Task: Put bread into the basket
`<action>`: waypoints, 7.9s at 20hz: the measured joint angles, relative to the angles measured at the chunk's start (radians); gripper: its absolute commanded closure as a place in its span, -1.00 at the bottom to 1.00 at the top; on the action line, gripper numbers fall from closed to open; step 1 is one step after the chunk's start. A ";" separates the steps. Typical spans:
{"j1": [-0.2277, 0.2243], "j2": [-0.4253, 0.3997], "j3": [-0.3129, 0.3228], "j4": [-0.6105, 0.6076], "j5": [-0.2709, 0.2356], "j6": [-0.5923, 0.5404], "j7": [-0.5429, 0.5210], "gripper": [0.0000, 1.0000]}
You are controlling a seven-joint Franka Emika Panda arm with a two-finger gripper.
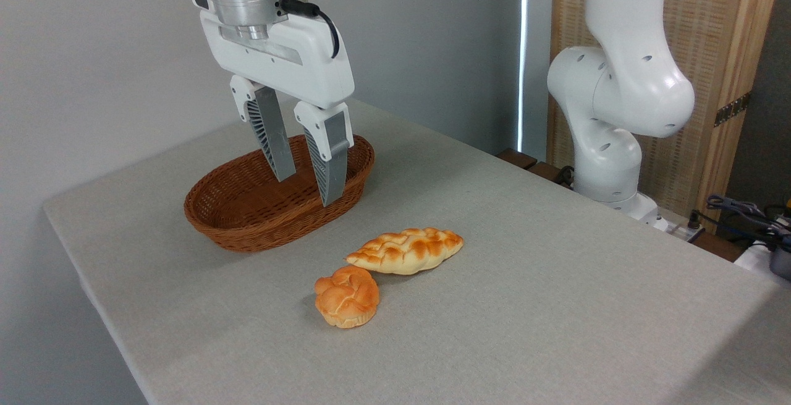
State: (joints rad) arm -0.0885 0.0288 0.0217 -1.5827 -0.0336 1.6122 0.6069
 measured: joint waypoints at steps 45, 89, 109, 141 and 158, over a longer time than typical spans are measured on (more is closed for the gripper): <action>-0.083 -0.391 0.048 -0.845 0.079 0.338 0.298 -1.00; -0.105 -0.372 0.078 -0.845 -0.016 0.419 0.298 -1.00; -0.105 -0.366 0.090 -0.863 -0.016 0.419 0.451 -1.00; -0.105 -0.358 0.093 -0.882 -0.015 0.520 0.452 0.09; -0.105 -0.354 0.093 -0.725 -0.018 0.310 0.452 0.09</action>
State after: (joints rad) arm -0.1937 -0.3255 0.1144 -2.3077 -0.0514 1.9219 1.0590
